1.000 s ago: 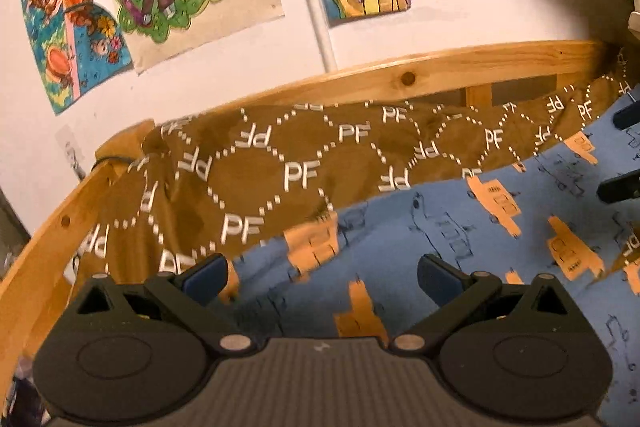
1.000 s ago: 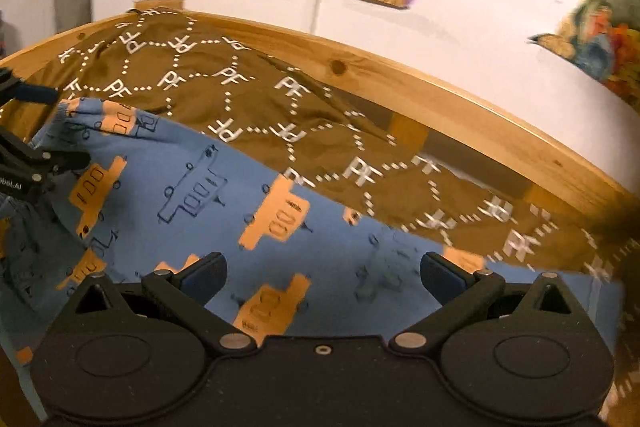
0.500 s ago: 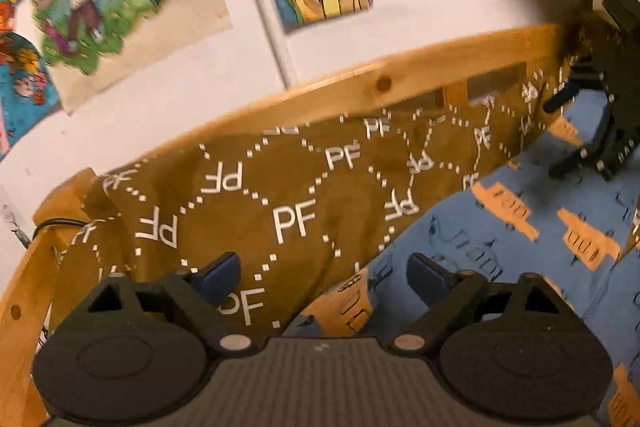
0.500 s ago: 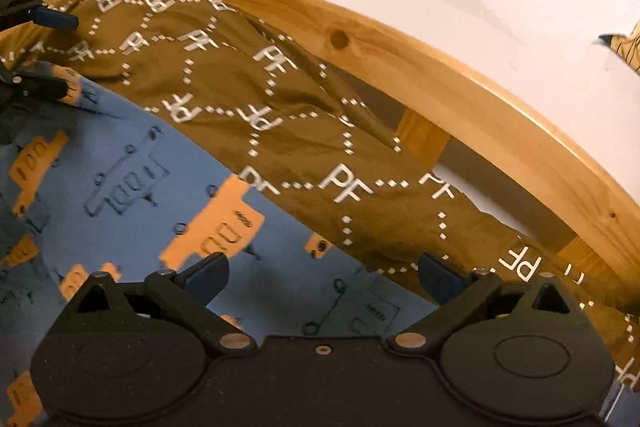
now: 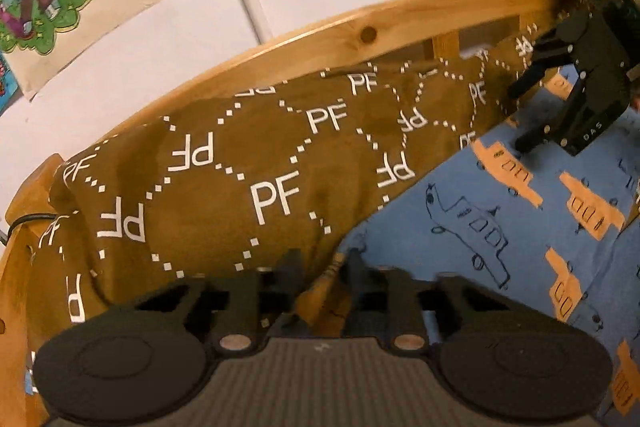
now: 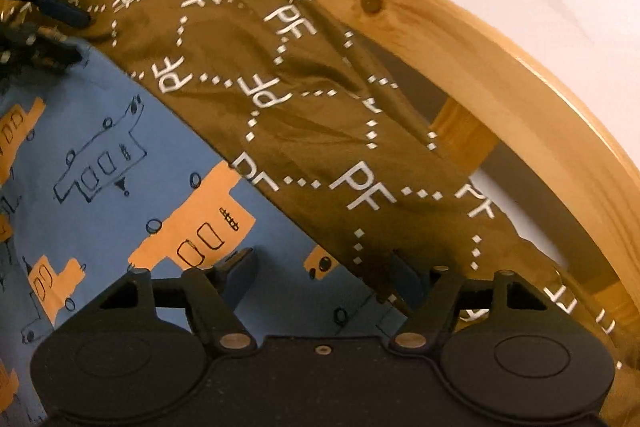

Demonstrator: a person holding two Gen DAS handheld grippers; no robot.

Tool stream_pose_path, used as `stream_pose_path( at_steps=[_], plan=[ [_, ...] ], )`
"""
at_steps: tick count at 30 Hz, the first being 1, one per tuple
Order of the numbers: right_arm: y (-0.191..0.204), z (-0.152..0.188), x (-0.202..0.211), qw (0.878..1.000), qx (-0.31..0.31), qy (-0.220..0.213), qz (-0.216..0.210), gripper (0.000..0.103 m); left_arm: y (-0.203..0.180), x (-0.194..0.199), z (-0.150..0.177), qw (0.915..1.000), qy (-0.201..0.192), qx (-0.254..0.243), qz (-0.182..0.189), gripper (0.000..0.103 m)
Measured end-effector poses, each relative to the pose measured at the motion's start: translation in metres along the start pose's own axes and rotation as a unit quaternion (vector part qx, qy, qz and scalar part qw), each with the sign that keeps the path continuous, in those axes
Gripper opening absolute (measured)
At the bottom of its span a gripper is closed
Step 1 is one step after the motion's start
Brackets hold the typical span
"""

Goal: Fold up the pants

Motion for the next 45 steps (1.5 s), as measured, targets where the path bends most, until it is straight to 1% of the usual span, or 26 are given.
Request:
stream_pose_path(
  at_steps=[1, 2, 4, 5, 6, 7, 9, 12, 14, 19, 21, 22, 24, 25, 27, 28, 29, 30, 31, 35, 37, 40, 42, 43, 44, 45],
  plan=[
    [0.001, 0.0, -0.002, 1.0, 0.006, 0.003, -0.001, 0.069, 0.0, -0.001, 0.0, 1.0, 0.003, 0.0, -0.003, 0.016],
    [0.001, 0.0, -0.004, 1.0, 0.01, 0.007, 0.0, 0.069, -0.001, -0.002, 0.001, 1.0, 0.005, 0.002, -0.005, 0.009],
    [0.001, 0.003, -0.009, 1.0, 0.007, 0.016, -0.003, 0.067, -0.002, -0.003, 0.002, 0.9999, 0.006, 0.003, -0.012, 0.005],
    [0.002, 0.004, -0.012, 1.0, 0.005, 0.019, -0.004, 0.059, -0.003, -0.004, 0.003, 0.9998, 0.003, 0.0, -0.019, 0.004],
    [0.003, 0.005, -0.013, 1.0, 0.005, 0.02, -0.004, 0.047, -0.003, -0.004, 0.004, 0.9998, 0.0, -0.003, -0.022, 0.003],
    [0.005, 0.004, -0.014, 1.0, 0.007, 0.018, -0.004, 0.042, -0.004, -0.003, 0.005, 0.9996, -0.004, -0.007, -0.026, 0.002],
    [0.01, 0.003, -0.014, 1.0, 0.014, 0.011, -0.002, 0.016, -0.005, -0.001, 0.006, 0.9993, -0.016, -0.009, -0.033, 0.001],
    [0.013, 0.0, -0.015, 1.0, 0.024, 0.007, 0.008, 0.002, -0.006, 0.005, 0.005, 0.9986, -0.033, -0.006, -0.04, 0.001],
    [0.014, -0.003, -0.011, 0.999, 0.029, 0.0, 0.02, 0.0, -0.005, 0.011, 0.002, 0.9979, -0.046, -0.001, -0.046, 0.001],
    [-0.001, -0.016, 0.009, 0.996, 0.009, -0.05, 0.068, 0.0, 0.003, 0.019, -0.005, 0.9948, -0.074, 0.017, -0.068, 0.001],
    [-0.01, -0.022, 0.012, 0.994, -0.009, -0.064, 0.087, 0.0, 0.005, 0.013, -0.004, 0.9949, -0.063, 0.025, -0.075, 0.001],
    [-0.012, -0.024, 0.011, 0.993, -0.012, -0.061, 0.096, 0.0, 0.007, 0.006, -0.003, 0.995, -0.053, 0.03, -0.079, 0.002],
    [-0.007, -0.025, 0.0, 0.994, -0.003, -0.04, 0.101, 0.0, 0.012, -0.005, 0.0, 0.9949, -0.035, 0.041, -0.085, 0.008],
    [-0.003, -0.026, -0.005, 0.994, 0.006, -0.031, 0.107, 0.004, 0.014, -0.008, 0.001, 0.9949, -0.031, 0.049, -0.082, 0.014],
    [0.004, -0.026, -0.009, 0.995, 0.014, -0.033, 0.091, 0.019, 0.022, -0.006, 0.002, 0.9945, -0.035, 0.067, -0.073, 0.023],
    [0.007, -0.026, -0.006, 0.995, 0.016, -0.04, 0.086, 0.022, 0.024, -0.004, 0.001, 0.9946, -0.036, 0.071, -0.067, 0.032],
    [0.007, -0.026, -0.004, 0.995, 0.017, -0.044, 0.084, 0.03, 0.027, -0.002, 0.001, 0.9946, -0.039, 0.072, -0.064, 0.042],
    [0.004, -0.026, -0.002, 0.995, 0.014, -0.047, 0.083, 0.037, 0.028, 0.002, 0.0, 0.9945, -0.045, 0.072, -0.062, 0.046],
    [0.0, -0.024, 0.002, 0.995, 0.01, -0.051, 0.082, 0.039, 0.03, 0.004, -0.001, 0.9945, -0.048, 0.071, -0.059, 0.05],
    [-0.015, -0.023, 0.01, 0.996, -0.009, -0.057, 0.062, 0.051, 0.029, 0.004, -0.004, 0.9962, -0.043, 0.064, -0.039, 0.052],
    [-0.013, -0.018, 0.013, 0.997, -0.004, -0.048, 0.053, 0.052, 0.029, 0.002, -0.003, 0.9968, -0.036, 0.06, -0.04, 0.053],
    [-0.007, -0.013, 0.004, 0.999, 0.003, -0.023, 0.039, 0.055, 0.029, -0.001, 0.001, 0.9978, -0.028, 0.046, -0.039, 0.053],
    [-0.002, -0.007, -0.002, 0.999, 0.01, -0.005, 0.043, 0.055, 0.028, -0.003, 0.003, 0.9981, -0.026, 0.037, -0.042, 0.052],
    [-0.001, -0.005, -0.005, 0.999, 0.01, 0.001, 0.045, 0.054, 0.027, -0.004, 0.004, 0.9983, -0.025, 0.033, -0.042, 0.041],
    [-0.001, -0.004, -0.007, 0.999, 0.006, 0.004, 0.047, 0.054, 0.027, -0.005, 0.004, 0.9984, -0.022, 0.031, -0.042, 0.022],
    [-0.001, -0.003, -0.01, 0.999, -0.001, 0.005, 0.047, 0.049, 0.025, -0.006, 0.004, 0.9988, -0.015, 0.031, -0.034, 0.014]
  ],
)
Point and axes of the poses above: each gripper's, at about its wrist camera, not at the fingertips, and x roughly against the way its jaws point, y to its left, z to its underside, the point moved 8 cm from there along -x, roughly the way its jaws point, and after that the axes turned 15 degrees about x, right-handed, at the moved point
